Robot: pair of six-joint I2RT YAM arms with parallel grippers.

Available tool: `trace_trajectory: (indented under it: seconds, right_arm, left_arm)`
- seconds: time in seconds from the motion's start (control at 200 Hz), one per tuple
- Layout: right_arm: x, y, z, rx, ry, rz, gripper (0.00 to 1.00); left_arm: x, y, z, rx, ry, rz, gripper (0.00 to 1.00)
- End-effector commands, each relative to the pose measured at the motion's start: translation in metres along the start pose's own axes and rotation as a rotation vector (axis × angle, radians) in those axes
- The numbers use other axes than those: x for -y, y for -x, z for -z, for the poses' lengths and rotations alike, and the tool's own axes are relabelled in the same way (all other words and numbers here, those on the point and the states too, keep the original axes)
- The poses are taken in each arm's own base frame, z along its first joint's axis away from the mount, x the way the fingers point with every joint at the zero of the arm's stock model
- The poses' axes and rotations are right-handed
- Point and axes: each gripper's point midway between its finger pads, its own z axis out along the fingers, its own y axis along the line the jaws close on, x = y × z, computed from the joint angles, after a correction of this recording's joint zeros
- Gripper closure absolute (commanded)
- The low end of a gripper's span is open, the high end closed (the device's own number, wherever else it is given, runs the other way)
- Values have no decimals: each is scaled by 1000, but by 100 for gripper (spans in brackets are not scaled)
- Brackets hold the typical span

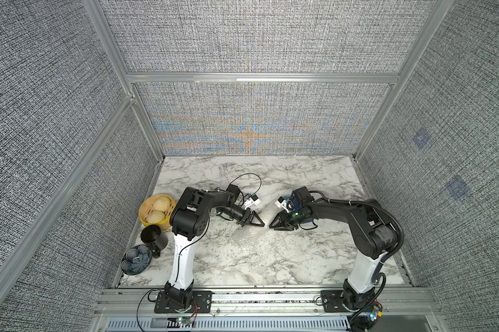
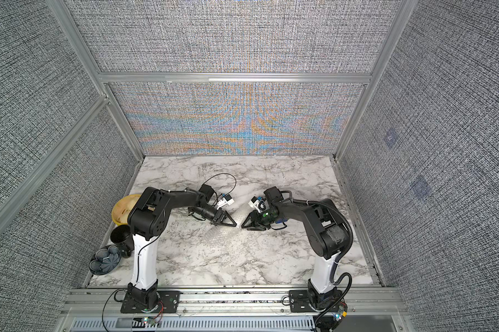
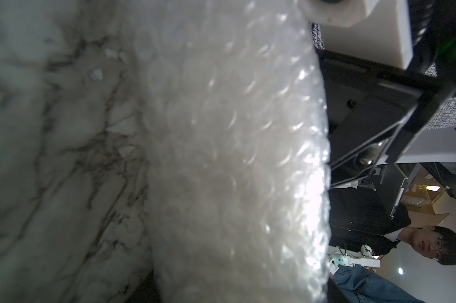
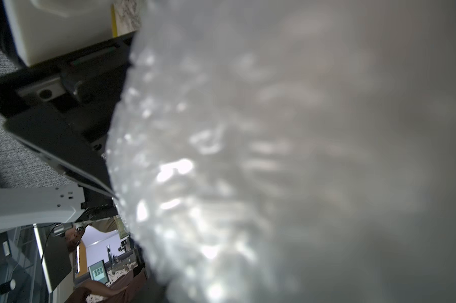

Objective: Wrap vases in bubble wrap
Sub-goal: Stick the tape on the bubble wrap.

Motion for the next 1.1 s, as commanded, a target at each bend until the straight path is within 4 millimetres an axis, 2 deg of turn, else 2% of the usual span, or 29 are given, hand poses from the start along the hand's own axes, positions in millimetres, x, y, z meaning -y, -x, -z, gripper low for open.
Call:
trace_trajectory:
  seconds: [0.0, 0.235, 0.255, 0.37, 0.405, 0.495, 0.55, 0.57, 0.63, 0.796, 0.836, 0.891, 0.946, 1.001, 1.036, 1.071, 1.096]
  right_arm:
    - [15, 8, 4, 61, -116, -79, 47]
    - [25, 5, -4, 83, -222, -222, 35]
    - [19, 14, -2, 100, -220, -212, 34]
    - [12, 22, 0, 154, -203, -257, 25]
    - [6, 25, 3, 167, -187, -256, 24]
    - [-4, 16, 17, 161, -205, -221, 19]
    - [-5, 6, 32, 155, -251, -187, 15]
    - [3, -5, 34, 140, -270, -195, 14]
    - [3, -14, 48, 145, -287, -172, 11]
    - [2, -25, 69, 156, -329, -135, 8]
    - [-6, -24, 74, 189, -316, -105, 10]
    - [-33, -18, 73, 277, -181, -68, 14]
    - [-56, -9, 69, 355, -20, -75, 24]
    - [-63, 2, 73, 436, 44, -101, 34]
    - [-66, 11, 76, 490, 68, -111, 44]
    - [-63, 19, 77, 524, 68, -159, 61]
    - [-62, 24, 75, 522, 83, -193, 67]
  left_arm:
    - [-68, -20, 7, -83, 353, 8, 40]
    - [-69, -21, 6, -85, 347, 8, 40]
    - [-69, -21, 6, -85, 347, 8, 40]
    - [-69, -20, 5, -84, 343, 5, 40]
    - [-69, -21, 5, -85, 343, 9, 40]
    - [-71, -21, 4, -90, 343, 18, 40]
    - [-73, -20, 6, -90, 347, 28, 40]
    - [-74, -20, 6, -91, 348, 34, 40]
    - [-78, -20, 6, -91, 355, 49, 40]
    - [-80, -19, 7, -86, 362, 52, 40]
    - [-80, -19, 8, -85, 365, 58, 40]
    - [-80, -18, 8, -75, 368, 62, 41]
    - [-80, -19, 8, -62, 369, 72, 41]
    - [-82, -20, 6, -52, 368, 89, 41]
    - [-84, -22, 5, -54, 365, 105, 41]
    - [-86, -24, 4, -57, 358, 120, 41]
    - [-87, -26, 2, -63, 354, 132, 41]
